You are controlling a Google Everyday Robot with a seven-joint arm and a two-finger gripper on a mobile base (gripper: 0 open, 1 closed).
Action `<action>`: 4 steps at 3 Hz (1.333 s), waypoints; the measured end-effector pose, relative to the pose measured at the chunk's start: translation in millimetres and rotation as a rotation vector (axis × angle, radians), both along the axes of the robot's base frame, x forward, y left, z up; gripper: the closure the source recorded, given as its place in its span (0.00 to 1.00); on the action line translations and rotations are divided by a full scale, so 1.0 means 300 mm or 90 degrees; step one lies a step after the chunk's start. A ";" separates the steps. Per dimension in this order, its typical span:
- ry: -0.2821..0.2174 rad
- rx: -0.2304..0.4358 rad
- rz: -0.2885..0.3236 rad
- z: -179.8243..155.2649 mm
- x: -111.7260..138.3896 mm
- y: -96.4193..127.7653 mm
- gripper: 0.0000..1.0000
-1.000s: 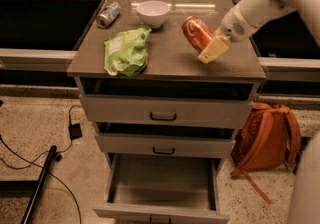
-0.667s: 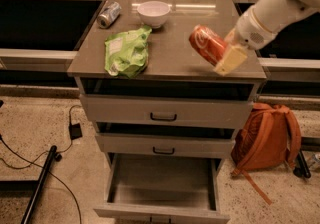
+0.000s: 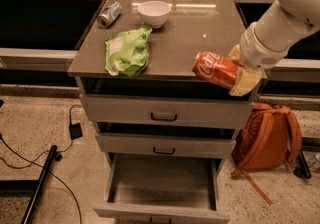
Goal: Place coke can into bottom drawer
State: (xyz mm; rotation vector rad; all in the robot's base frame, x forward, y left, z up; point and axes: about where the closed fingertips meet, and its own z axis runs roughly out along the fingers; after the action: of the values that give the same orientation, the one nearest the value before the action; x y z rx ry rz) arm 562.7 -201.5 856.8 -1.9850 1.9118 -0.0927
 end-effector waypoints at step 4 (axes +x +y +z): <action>-0.029 -0.004 0.142 -0.477 0.049 -0.038 1.00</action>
Offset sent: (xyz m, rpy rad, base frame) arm 0.0286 0.0120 -0.1722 0.0569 -0.0697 0.2528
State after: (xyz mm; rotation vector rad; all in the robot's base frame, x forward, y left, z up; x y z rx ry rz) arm 577.2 -212.7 713.8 -2.1656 1.6531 -0.0825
